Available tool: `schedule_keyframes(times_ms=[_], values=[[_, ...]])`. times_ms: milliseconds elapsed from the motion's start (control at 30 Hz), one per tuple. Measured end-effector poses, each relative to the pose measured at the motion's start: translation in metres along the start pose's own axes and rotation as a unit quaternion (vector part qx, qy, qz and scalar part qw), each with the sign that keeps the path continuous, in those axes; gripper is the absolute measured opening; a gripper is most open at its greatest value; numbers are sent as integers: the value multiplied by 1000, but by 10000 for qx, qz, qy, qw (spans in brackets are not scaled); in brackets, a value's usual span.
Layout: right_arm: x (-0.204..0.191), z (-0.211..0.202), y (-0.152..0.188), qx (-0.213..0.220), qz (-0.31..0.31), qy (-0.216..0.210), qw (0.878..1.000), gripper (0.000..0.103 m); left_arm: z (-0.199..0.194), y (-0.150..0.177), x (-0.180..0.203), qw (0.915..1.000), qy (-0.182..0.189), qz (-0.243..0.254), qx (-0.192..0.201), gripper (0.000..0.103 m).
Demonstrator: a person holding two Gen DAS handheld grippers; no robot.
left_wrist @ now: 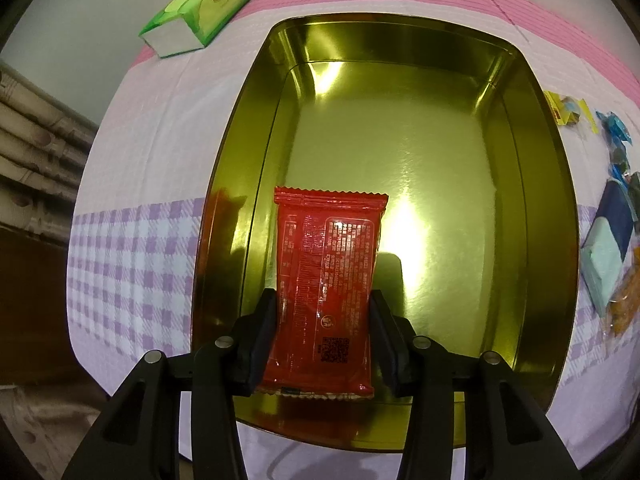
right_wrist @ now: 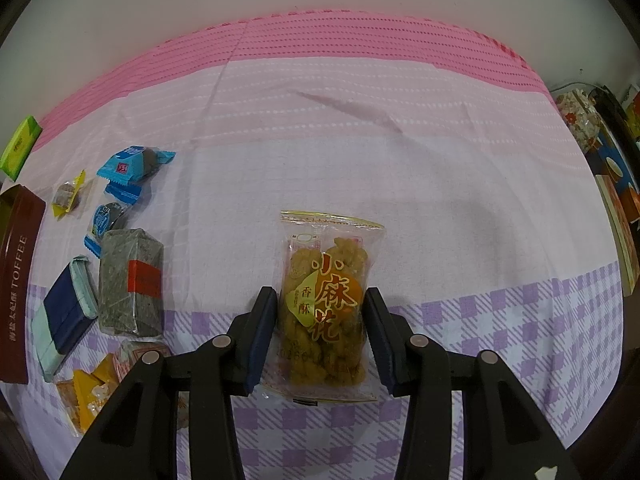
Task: Organize snacks
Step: 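Carry the red packet into the gold tin and open the left tool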
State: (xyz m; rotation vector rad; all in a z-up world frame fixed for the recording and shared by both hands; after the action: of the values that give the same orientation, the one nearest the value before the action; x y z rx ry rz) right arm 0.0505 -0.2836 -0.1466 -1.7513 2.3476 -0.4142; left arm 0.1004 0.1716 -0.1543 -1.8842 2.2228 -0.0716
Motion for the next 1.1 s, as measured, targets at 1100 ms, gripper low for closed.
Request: schedule_keyframes(times_ms=[1100], values=[[-37, -44, -17, 513, 96, -122, 9986, 36, -58, -3, -41, 9851, -72, -1184, 1249, 52]])
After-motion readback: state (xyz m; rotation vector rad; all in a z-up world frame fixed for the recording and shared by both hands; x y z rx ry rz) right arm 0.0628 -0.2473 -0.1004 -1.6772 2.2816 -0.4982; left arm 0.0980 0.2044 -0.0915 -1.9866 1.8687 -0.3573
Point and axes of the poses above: each gripper's, at about its wrist camera, not at the fingertips, and z roughly the way its jaws point, x to its right, y to its underside, the point moved 10 cm from there along z, roughly the way its jaws point, and after that the axes turned 1 degree about y, right-handed, at the moved point
